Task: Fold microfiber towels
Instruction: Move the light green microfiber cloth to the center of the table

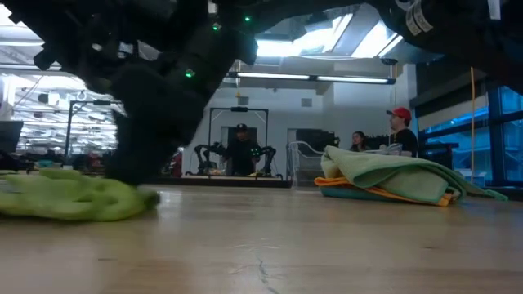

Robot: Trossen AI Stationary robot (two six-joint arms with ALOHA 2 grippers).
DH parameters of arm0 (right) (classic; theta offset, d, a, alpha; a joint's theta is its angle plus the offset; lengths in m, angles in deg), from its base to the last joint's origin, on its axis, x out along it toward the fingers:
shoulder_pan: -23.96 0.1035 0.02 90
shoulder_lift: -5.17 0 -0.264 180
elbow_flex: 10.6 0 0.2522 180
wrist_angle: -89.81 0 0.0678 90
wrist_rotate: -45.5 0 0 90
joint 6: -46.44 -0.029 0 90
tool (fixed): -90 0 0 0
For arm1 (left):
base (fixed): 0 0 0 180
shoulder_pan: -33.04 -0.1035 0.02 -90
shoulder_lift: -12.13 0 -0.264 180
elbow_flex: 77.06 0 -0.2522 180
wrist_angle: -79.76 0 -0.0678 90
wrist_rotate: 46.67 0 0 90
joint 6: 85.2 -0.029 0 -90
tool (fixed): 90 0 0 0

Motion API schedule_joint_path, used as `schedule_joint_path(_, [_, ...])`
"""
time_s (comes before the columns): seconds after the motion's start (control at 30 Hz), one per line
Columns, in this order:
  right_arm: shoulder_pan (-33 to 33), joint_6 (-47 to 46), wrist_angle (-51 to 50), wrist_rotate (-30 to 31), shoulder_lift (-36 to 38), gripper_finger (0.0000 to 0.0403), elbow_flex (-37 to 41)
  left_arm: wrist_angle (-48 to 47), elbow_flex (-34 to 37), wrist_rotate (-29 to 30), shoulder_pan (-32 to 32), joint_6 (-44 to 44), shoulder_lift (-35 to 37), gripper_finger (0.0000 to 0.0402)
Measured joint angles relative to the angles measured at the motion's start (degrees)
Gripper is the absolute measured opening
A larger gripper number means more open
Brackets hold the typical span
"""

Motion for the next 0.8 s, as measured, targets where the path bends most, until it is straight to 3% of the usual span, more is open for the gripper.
schedule_joint_path(0.57, [-1.5,2.4,-36.0,-2.7,3.0,0.0198,0.0,-0.2,0.0,-0.1,0.0,0.0,0.0,0.0103])
schedule_joint_path(0.8, [0.0,2.9,-41.7,-1.2,6.3,0.0198,1.2,0.0,0.0,-0.2,0.0,0.0,0.0,0.0103])
